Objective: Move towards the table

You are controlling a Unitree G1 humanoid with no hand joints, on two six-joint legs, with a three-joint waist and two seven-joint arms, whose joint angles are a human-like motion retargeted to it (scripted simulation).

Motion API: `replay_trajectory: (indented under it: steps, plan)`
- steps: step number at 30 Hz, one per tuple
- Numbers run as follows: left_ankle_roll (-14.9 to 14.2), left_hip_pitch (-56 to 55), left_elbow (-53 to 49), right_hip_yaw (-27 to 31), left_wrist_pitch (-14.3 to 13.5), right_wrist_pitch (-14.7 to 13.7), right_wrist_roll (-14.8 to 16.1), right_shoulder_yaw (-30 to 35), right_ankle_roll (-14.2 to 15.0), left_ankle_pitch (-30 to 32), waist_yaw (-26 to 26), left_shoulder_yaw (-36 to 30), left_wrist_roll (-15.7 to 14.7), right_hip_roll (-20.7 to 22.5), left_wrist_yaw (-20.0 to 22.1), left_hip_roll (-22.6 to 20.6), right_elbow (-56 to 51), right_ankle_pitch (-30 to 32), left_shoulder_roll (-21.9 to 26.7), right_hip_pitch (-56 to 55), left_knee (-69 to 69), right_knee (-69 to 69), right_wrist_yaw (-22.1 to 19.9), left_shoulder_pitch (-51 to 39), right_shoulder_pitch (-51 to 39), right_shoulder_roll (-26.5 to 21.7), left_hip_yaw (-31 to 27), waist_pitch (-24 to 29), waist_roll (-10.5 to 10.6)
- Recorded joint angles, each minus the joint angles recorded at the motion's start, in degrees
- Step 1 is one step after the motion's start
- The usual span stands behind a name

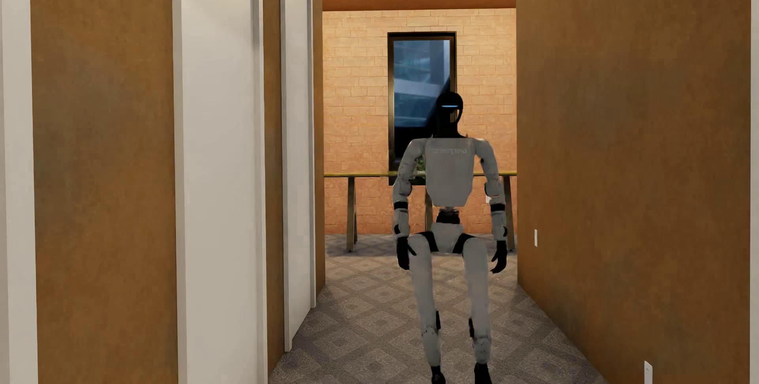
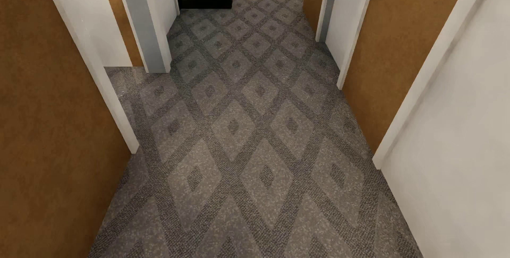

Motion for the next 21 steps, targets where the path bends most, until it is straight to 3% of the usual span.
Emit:
replay_trajectory:
  steps: [2, 4, 6, 8, 10, 14, 18, 21]
  plan:
    - [0.0, -4.3, 1.1, 0.0, 0.0, 0.0, 0.0, -5.5, 0.0, 4.5, 4.1, -0.1, 0.0, -0.8, 0.0, 0.6, -9.1, -5.6, -0.1, 4.7, -18.8, 0.5, 0.0, 4.0, -1.3, -1.1, 0.0, -0.9, -0.6]
    - [0.0, -7.4, 0.6, 0.0, 0.0, 0.0, 0.0, -10.6, 0.0, 6.7, 6.3, 0.4, 0.0, -1.9, 0.0, 2.9, -15.4, -10.6, -1.0, 7.6, -32.9, 2.4, 0.0, 7.9, -2.6, -1.7, 0.0, -2.5, 0.2]
    - [0.0, -8.1, -0.7, 0.0, 0.0, 0.0, 0.0, -12.6, 0.0, 5.7, 8.2, -0.7, 0.0, -5.6, 0.0, 5.6, -17.8, -14.3, -1.4, 11.7, -34.4, 4.4, 0.0, 11.2, -3.6, -1.9, 0.0, -3.1, 0.6]
    - [0.0, -9.0, -0.9, 0.0, 0.0, 0.0, 0.0, -13.8, 0.0, 11.6, 10.4, -3.7, 0.0, -10.4, 0.0, 5.9, -17.3, -14.4, -1.4, 15.4, -28.8, 7.0, 0.0, 12.4, -2.2, -1.4, 0.0, -3.6, 0.9]
    - [0.0, -11.2, 1.9, 0.0, 0.0, 0.0, 0.0, -15.1, 0.0, 19.1, 10.3, -5.3, 0.0, -15.2, 0.0, 5.3, -11.8, -10.1, -1.9, 15.2, -18.6, 11.7, 0.0, 10.5, -0.4, 0.8, 0.0, -4.3, 0.0]
    - [0.0, -5.7, -1.0, 0.0, 0.0, 0.0, 0.0, -4.0, 0.0, 9.8, 8.4, -3.0, 0.0, -17.9, 0.0, 4.0, 6.8, 10.7, -0.2, 7.7, -14.5, 19.3, 0.0, 3.3, -2.5, 1.5, 0.0, -1.6, -0.4]
    - [0.0, 0.4, -10.9, 0.0, 0.0, 0.0, 0.0, -4.7, 0.0, 5.4, 4.3, 6.3, 0.0, -18.2, 0.0, 3.5, 9.1, 30.8, 3.8, 0.7, -17.6, 15.5, 0.0, 0.3, 2.6, -0.8, 0.0, -1.1, -0.7]
    - [0.0, 3.8, -11.5, 0.0, 0.0, 0.0, 0.0, -6.0, 0.0, 3.1, 2.9, 18.3, 0.0, -19.4, 0.0, 3.1, 7.4, 31.2, 5.0, 0.7, -18.0, 11.2, 0.0, 0.1, 4.5, -2.8, 0.0, -1.4, -1.9]
